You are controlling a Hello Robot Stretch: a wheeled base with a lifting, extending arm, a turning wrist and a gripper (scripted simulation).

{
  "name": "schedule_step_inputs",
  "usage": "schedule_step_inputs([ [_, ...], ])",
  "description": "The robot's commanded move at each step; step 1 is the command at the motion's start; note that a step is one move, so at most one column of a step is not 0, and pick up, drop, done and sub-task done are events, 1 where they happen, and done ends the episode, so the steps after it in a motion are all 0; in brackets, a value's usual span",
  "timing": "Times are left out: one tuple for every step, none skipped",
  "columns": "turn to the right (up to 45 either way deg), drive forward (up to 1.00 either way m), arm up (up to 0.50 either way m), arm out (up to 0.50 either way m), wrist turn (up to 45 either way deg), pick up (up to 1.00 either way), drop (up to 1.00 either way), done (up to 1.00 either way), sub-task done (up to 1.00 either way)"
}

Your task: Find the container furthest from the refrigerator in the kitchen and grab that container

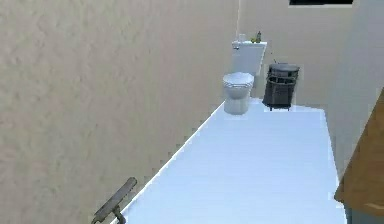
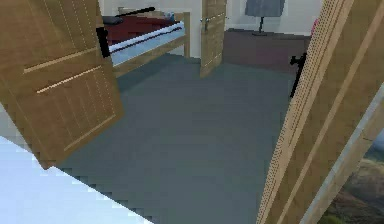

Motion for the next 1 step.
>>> schedule_step_inputs([
  [0.0,0.05,0.00,0.00,0.0,0.00,0.00,0.00,0.00],
])
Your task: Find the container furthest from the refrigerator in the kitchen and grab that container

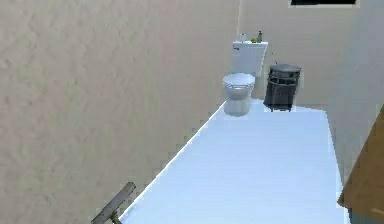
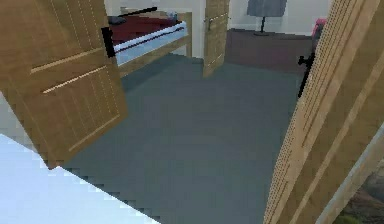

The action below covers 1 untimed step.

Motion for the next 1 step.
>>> schedule_step_inputs([
  [45.0,0.00,0.00,0.00,0.0,0.00,0.00,0.00,0.00],
])
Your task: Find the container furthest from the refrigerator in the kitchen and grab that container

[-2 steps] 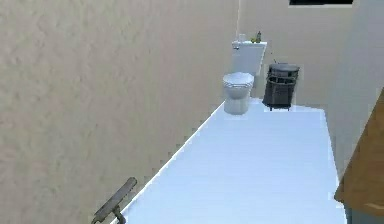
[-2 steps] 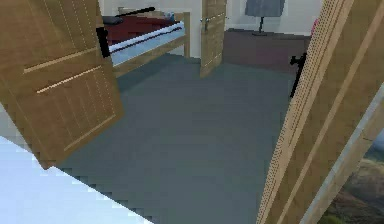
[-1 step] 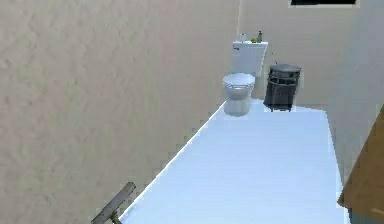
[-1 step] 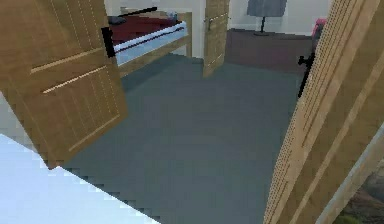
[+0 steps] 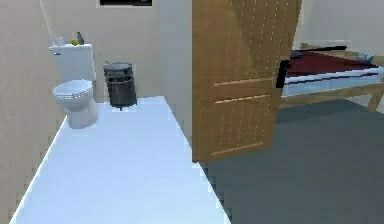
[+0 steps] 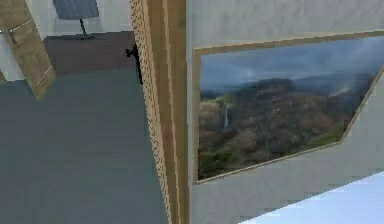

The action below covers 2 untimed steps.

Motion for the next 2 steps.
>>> schedule_step_inputs([
  [30.0,0.00,0.00,0.00,0.0,0.00,0.00,0.00,0.00],
  [0.0,0.55,0.00,0.00,0.0,0.00,0.00,0.00,0.00],
])
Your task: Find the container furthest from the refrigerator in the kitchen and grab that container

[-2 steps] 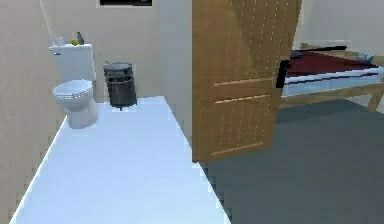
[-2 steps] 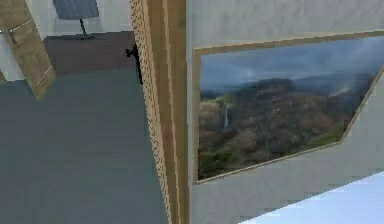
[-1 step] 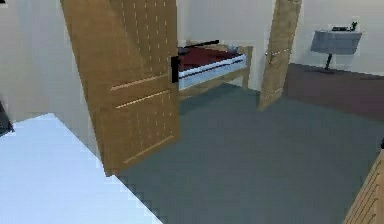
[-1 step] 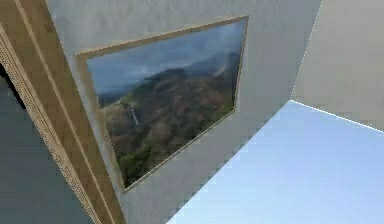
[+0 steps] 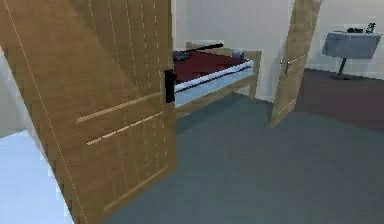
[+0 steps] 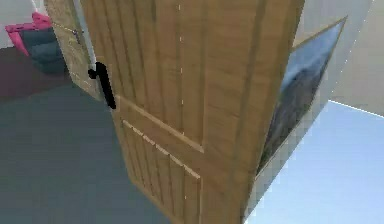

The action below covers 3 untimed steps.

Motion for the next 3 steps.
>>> schedule_step_inputs([
  [36.0,0.00,0.00,0.00,0.0,0.00,0.00,0.00,0.00],
  [0.0,1.00,0.00,0.00,0.0,0.00,0.00,0.00,0.00],
  [0.0,1.00,0.00,0.00,0.0,0.00,0.00,0.00,0.00],
])
